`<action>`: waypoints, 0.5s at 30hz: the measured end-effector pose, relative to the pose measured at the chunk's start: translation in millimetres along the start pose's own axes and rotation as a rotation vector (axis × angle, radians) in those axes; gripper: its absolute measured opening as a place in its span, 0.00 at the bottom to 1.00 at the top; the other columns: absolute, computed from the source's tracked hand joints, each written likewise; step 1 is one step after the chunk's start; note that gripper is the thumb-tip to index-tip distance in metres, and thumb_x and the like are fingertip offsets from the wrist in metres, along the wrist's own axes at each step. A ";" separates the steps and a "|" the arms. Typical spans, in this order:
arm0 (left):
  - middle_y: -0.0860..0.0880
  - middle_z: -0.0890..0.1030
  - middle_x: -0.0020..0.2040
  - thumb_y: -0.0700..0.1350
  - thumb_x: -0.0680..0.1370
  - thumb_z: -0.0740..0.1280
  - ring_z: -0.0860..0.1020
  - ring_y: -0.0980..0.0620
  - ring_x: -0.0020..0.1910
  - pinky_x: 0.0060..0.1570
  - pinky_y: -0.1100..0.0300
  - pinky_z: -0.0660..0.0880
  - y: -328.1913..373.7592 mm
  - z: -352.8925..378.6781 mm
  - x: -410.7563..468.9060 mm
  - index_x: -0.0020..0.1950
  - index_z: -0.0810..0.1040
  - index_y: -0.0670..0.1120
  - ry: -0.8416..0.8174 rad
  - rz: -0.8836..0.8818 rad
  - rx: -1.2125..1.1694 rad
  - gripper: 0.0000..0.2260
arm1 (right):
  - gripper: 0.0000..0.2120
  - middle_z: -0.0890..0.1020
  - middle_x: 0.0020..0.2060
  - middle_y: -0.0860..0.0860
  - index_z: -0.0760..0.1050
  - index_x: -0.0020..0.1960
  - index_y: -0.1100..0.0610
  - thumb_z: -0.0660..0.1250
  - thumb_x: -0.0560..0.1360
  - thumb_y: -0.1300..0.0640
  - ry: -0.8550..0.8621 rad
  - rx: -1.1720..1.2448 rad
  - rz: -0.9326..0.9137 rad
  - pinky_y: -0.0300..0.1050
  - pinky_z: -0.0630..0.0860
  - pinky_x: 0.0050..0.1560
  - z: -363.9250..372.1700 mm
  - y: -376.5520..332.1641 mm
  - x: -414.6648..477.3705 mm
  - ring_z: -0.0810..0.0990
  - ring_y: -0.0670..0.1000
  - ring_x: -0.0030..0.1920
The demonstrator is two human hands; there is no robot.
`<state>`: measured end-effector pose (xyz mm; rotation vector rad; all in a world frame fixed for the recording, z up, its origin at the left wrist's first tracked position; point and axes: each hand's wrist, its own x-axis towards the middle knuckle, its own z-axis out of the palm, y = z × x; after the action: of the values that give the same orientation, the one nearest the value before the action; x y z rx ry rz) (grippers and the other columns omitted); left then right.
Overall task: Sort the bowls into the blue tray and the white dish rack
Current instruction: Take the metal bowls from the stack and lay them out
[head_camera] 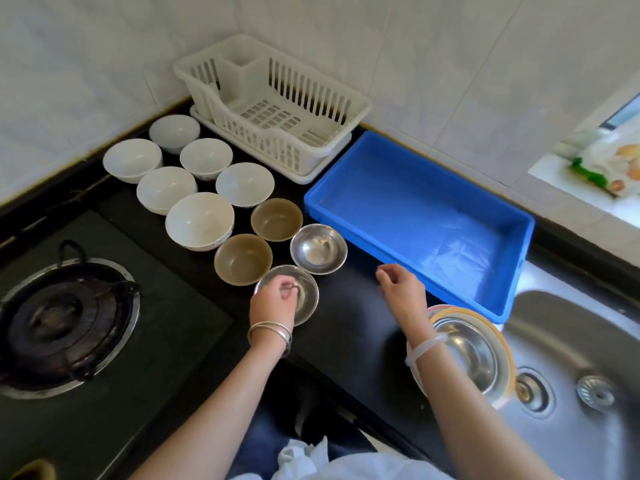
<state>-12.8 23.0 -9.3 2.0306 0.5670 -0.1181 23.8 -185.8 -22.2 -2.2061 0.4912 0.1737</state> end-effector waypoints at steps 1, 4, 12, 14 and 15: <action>0.46 0.82 0.52 0.39 0.76 0.65 0.79 0.50 0.51 0.51 0.62 0.71 6.1 9.4 -3.3 0.54 0.79 0.44 -0.050 0.027 0.007 0.08 | 0.09 0.81 0.44 0.46 0.79 0.54 0.53 0.63 0.77 0.53 0.041 -0.023 0.001 0.41 0.68 0.45 -10.8 5.8 -6.2 0.78 0.48 0.45; 0.48 0.81 0.53 0.41 0.76 0.65 0.77 0.53 0.47 0.49 0.63 0.71 23.1 42.6 -17.7 0.55 0.78 0.44 -0.207 0.111 0.052 0.09 | 0.07 0.81 0.41 0.46 0.79 0.52 0.53 0.65 0.77 0.54 0.154 -0.037 0.010 0.41 0.68 0.45 -45.5 29.1 -27.4 0.79 0.49 0.45; 0.52 0.80 0.56 0.45 0.75 0.66 0.76 0.58 0.44 0.46 0.65 0.71 56.1 129.0 -67.2 0.58 0.76 0.48 -0.504 0.248 0.191 0.12 | 0.17 0.78 0.52 0.59 0.76 0.58 0.59 0.72 0.70 0.58 0.460 -0.291 0.185 0.50 0.69 0.53 -110.6 108.1 -76.2 0.75 0.62 0.54; 0.51 0.80 0.56 0.45 0.75 0.67 0.77 0.57 0.46 0.46 0.64 0.72 61.0 142.1 -73.4 0.59 0.75 0.48 -0.535 0.261 0.213 0.13 | 0.22 0.76 0.53 0.59 0.74 0.61 0.58 0.74 0.69 0.56 0.457 -0.276 0.245 0.50 0.69 0.53 -113.7 121.3 -82.0 0.74 0.61 0.54; 0.51 0.80 0.55 0.44 0.74 0.67 0.77 0.56 0.47 0.47 0.63 0.72 62.8 147.9 -75.6 0.59 0.75 0.48 -0.547 0.263 0.222 0.13 | 0.23 0.76 0.53 0.58 0.73 0.61 0.58 0.74 0.69 0.55 0.448 -0.250 0.266 0.50 0.70 0.52 -113.4 125.8 -83.3 0.75 0.60 0.53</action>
<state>-30.3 -153.8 -10.8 2.1421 -0.0603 -0.5775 -108.2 -320.6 -17.0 -2.4206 1.0616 -0.1323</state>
